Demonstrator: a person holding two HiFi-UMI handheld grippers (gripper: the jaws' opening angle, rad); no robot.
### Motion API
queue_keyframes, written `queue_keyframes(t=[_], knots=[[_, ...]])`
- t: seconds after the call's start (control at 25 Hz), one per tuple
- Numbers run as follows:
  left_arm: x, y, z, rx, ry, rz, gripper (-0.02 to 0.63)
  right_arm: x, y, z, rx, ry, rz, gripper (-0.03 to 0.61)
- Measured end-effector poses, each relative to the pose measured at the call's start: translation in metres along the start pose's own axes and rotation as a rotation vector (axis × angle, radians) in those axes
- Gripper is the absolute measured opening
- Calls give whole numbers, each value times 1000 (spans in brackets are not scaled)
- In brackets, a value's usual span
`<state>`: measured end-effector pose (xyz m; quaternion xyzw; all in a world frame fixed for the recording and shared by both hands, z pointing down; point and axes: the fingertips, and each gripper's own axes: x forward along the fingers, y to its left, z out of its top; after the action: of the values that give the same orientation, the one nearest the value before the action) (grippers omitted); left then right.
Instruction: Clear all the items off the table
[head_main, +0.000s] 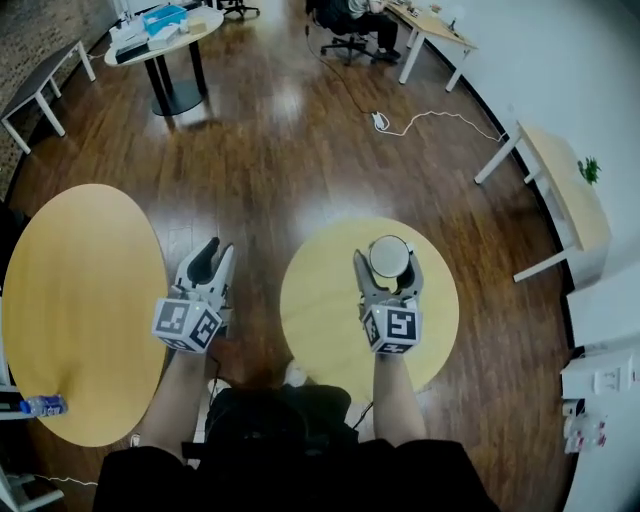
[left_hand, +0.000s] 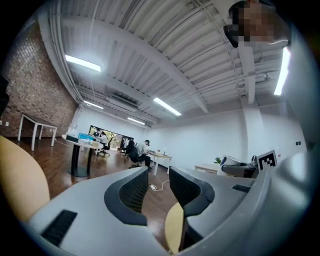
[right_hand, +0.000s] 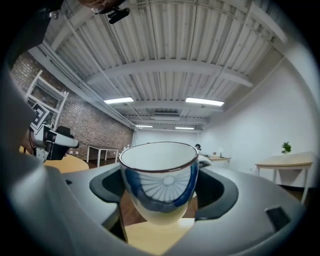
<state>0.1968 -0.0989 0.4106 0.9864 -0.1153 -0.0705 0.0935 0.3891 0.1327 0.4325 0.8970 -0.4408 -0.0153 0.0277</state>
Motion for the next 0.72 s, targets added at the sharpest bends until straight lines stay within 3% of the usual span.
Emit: queue_keyframes(t=[0.32, 0.48, 0.72], knots=[[-107, 90, 44, 36, -63, 251, 132, 68, 143, 42, -11, -53, 294, 405], [-177, 143, 74, 76, -119, 410, 132, 94, 242, 63, -41, -96, 480, 405], [-274, 199, 101, 92, -171, 576, 132, 98, 371, 71, -55, -102, 666, 405]])
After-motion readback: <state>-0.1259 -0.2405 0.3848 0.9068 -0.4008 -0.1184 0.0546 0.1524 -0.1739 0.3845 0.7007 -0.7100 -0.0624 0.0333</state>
